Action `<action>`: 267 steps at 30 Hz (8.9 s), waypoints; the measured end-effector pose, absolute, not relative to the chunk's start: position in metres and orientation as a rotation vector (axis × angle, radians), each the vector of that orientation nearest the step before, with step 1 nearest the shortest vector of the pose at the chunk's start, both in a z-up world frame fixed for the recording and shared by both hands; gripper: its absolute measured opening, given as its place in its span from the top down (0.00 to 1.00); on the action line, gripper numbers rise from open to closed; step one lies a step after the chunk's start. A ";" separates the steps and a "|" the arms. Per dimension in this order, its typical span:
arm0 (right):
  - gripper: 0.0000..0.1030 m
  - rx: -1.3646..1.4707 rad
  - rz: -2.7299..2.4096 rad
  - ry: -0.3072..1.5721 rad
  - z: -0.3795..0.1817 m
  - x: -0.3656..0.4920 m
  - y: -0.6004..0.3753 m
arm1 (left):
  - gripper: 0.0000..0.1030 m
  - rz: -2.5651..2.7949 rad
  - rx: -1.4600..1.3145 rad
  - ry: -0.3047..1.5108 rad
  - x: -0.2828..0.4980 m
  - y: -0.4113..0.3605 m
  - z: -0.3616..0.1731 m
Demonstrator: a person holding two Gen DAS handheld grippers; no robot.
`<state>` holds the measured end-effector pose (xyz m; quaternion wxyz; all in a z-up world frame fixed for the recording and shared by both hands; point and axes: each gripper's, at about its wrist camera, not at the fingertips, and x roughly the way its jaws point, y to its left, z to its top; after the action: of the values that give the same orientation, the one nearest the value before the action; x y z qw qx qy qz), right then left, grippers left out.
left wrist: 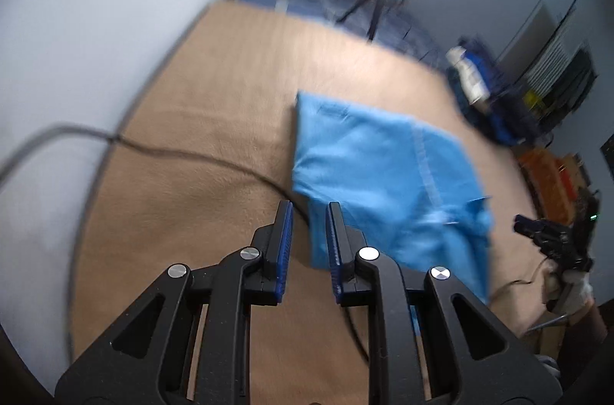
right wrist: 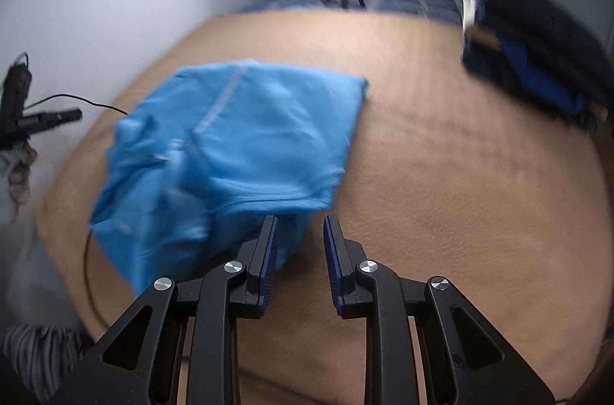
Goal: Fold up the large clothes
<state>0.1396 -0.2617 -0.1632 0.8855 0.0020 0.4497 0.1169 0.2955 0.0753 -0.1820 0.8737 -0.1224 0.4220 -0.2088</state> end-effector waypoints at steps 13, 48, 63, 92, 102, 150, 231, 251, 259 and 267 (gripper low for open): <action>0.77 0.016 0.296 0.686 0.008 0.077 -0.285 | 0.65 -0.466 -0.267 0.606 0.205 0.141 0.003; 0.93 0.406 0.449 0.989 -0.188 0.136 -0.272 | 0.64 -0.501 -0.277 0.954 0.350 0.006 -0.227; 0.93 0.169 0.284 1.032 -0.221 0.160 -0.260 | 0.64 -0.471 -0.227 1.023 0.355 0.010 -0.270; 0.53 0.744 0.626 1.050 -0.260 0.262 -0.323 | 0.34 -0.800 -0.683 1.222 0.452 0.020 -0.300; 0.87 0.762 0.632 1.065 -0.259 0.266 -0.304 | 0.82 -0.707 -0.578 1.201 0.451 -0.003 -0.295; 0.96 0.206 0.254 0.809 -0.032 0.120 -0.311 | 0.96 -0.812 -0.217 0.870 0.299 -0.131 -0.090; 0.34 -0.041 -0.595 0.828 -0.031 0.400 -0.669 | 0.47 -0.801 0.015 0.708 0.614 -0.545 -0.061; 0.34 -0.001 -0.500 0.710 0.027 0.329 -0.595 | 0.47 -0.791 0.013 0.597 0.487 -0.452 0.003; 0.34 0.086 -0.448 0.642 0.064 0.259 -0.558 | 0.46 -0.785 -0.003 0.556 0.400 -0.385 0.043; 0.25 0.134 -0.364 0.607 0.073 0.189 -0.506 | 0.27 -0.759 0.046 0.491 0.305 -0.312 0.050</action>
<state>0.1886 -0.5057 0.0731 0.9359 0.0655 0.2968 -0.1781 0.3054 -0.3121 0.0498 0.8994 0.0223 0.2371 -0.3666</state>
